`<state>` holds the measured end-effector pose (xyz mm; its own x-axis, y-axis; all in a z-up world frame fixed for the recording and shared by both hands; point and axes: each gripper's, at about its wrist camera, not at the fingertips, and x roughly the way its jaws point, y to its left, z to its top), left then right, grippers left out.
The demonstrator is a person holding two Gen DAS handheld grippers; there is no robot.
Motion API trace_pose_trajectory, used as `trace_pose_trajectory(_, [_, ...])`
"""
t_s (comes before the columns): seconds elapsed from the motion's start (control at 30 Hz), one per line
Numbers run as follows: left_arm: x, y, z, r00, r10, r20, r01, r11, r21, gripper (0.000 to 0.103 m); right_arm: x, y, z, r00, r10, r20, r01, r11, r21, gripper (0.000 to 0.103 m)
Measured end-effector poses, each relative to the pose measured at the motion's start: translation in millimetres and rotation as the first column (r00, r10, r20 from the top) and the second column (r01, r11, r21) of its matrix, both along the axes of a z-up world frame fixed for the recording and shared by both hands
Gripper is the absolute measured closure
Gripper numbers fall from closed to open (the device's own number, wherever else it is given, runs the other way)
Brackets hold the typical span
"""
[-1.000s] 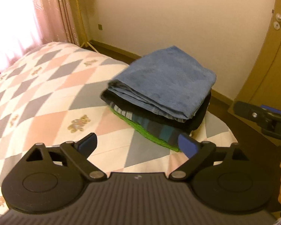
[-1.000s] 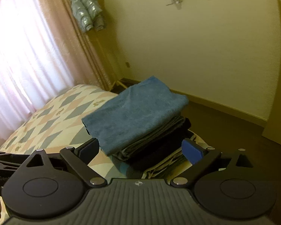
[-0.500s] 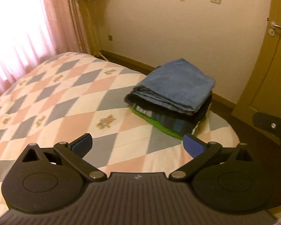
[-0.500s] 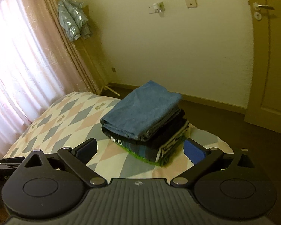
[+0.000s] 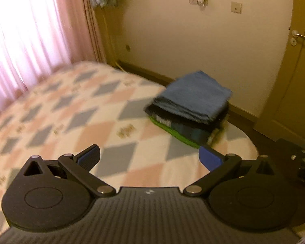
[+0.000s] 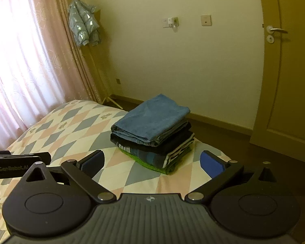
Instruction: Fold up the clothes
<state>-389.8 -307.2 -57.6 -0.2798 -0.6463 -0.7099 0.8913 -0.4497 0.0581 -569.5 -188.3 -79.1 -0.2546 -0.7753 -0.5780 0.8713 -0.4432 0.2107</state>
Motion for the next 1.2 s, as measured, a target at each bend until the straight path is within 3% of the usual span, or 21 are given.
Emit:
trace_pose_trajectory(0.3, [-7, 17, -15, 0.999, -0.042, 0.034, 0.04, 0.997, 0.062, 0.001, 0, 18, -6, 0.999, -0.024, 0.027, 0.022, 0.998, 0.058, 0.0])
trace_pose_trajectory(0.67, [-15, 10, -26, 0.998, -0.037, 0.049, 0.032, 0.995, 0.098, 0.001, -8, 6, -12, 0.997, 0.004, 0.074, -0.013, 0.992, 0.128, 0.0])
trace_pose_trajectory(0.9, [-21, -7, -35, 0.997, -0.004, 0.072, -0.003, 0.994, 0.107, 0.001, -15, -14, -11, 1.0, 0.013, 0.025, -0.017, 0.988, 0.151, 0.0])
trace_pose_trajectory(1.1, [-27, -27, -46, 0.997, 0.025, 0.069, -0.036, 0.985, 0.166, 0.001, -22, -26, -9, 0.997, -0.02, -0.08, 0.027, 0.996, 0.082, 0.0])
trace_pose_trajectory(1.2, [-35, -35, -49, 0.996, 0.034, 0.077, -0.047, 0.985, 0.169, 0.001, -37, -38, -13, 0.999, -0.018, -0.042, 0.022, 0.995, 0.097, 0.0])
